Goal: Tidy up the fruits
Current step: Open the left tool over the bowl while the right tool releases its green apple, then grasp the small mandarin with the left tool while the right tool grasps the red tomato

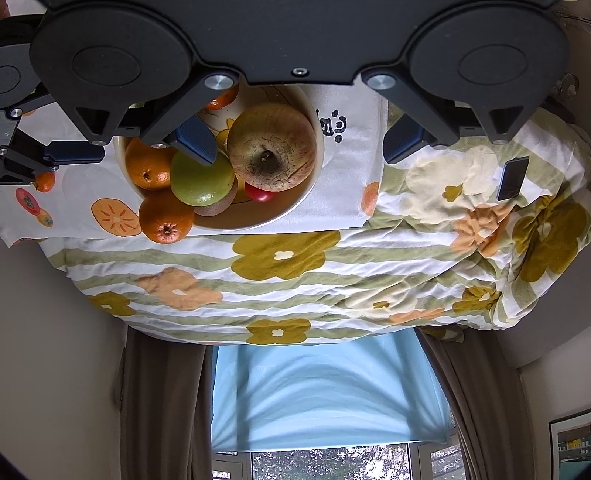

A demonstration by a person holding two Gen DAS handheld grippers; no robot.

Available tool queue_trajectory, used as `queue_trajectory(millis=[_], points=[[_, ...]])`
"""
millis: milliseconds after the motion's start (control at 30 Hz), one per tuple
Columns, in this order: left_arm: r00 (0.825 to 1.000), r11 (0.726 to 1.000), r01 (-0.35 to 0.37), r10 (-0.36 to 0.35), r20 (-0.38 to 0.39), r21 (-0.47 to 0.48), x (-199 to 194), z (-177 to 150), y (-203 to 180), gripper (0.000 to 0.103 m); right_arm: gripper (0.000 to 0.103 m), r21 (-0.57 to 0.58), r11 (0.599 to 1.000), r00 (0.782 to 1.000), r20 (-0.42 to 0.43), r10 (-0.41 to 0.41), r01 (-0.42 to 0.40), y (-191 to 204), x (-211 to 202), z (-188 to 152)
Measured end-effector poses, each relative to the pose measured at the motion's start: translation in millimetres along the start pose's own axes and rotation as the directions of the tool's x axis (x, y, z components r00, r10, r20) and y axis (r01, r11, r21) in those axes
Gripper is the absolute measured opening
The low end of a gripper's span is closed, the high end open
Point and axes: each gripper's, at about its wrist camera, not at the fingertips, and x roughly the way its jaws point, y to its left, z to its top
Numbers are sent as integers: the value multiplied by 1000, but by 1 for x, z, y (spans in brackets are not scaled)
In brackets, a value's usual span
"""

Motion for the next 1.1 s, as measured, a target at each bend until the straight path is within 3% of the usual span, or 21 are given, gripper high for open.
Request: queue_trajectory(millis=[267,333,567,800,1100], points=[[1000,1000,7,-7,14,-1,-15,4,-4,99,97,68,998,1000,18,-12,11,-16,-26,1],[1000,1000,9,-9,23,-3,-21,5,-6,99,103,91,995,999,39,-31,27,-21,-38,1],[998,1000,27,-27,57,6,-44,12,-28,99,103,128,986,989,84,-120,108,-48,-73,-6],[995,1000,24,-25,101,16,-69,13,-70,102,103,162,973,977,113,-183,163,-95,-109,-24],[994,998,50,-53,98,36,-78,15,-142,102,103,215,951,968,72,-242,222,-175,-144,-59]])
